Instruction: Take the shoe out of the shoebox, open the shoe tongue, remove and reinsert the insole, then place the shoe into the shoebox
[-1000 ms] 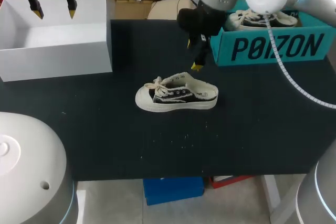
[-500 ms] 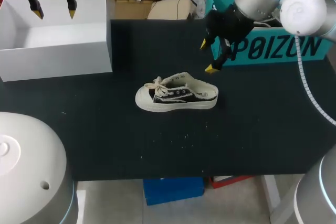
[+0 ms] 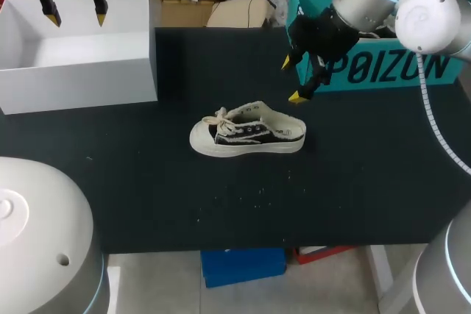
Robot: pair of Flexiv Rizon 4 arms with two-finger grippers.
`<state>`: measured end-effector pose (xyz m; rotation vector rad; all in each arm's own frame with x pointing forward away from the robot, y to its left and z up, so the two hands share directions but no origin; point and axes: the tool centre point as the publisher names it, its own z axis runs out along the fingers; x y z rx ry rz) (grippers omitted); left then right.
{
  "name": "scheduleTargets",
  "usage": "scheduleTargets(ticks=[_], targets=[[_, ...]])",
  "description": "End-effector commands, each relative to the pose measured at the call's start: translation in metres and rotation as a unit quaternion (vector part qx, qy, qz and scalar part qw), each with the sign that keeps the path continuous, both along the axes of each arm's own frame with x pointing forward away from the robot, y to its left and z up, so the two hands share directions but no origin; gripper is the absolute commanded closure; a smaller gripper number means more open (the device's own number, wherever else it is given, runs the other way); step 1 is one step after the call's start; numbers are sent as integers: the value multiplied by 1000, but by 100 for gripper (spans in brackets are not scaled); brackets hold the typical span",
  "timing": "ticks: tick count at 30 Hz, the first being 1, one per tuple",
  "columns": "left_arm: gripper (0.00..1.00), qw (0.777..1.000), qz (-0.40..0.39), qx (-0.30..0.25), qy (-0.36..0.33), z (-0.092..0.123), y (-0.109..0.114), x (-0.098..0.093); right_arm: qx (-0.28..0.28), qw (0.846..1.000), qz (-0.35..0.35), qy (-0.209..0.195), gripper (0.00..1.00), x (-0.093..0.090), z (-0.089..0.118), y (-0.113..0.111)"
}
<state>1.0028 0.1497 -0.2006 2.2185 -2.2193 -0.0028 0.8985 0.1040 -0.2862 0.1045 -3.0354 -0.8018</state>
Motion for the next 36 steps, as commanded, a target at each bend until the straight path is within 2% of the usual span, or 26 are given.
scheduleTargets(ticks=[1, 9, 10, 15, 18, 36], targets=[[0, 1000, 0, 0, 1, 0, 0, 0, -1, 1000, 0, 0, 0, 0, 0, 1], [0, 1000, 0, 0, 1, 0, 0, 0, -1, 1000, 0, 0, 0, 0, 0, 1], [0, 1000, 0, 0, 1, 0, 0, 0, 14, 1000, 1, 2, 0, -1, 0, -2], [0, 1000, 0, 0, 1, 0, 0, 0, 52, 998, 13, -33, 0, -6, 3, -7], [0, 1000, 0, 0, 1, 0, 0, 0, 50, 998, 22, -37, 0, -11, -2, -5], [0, 1000, 0, 0, 1, 0, 0, 0, 100, 994, -30, -11, 0, -20, -70, -9]])
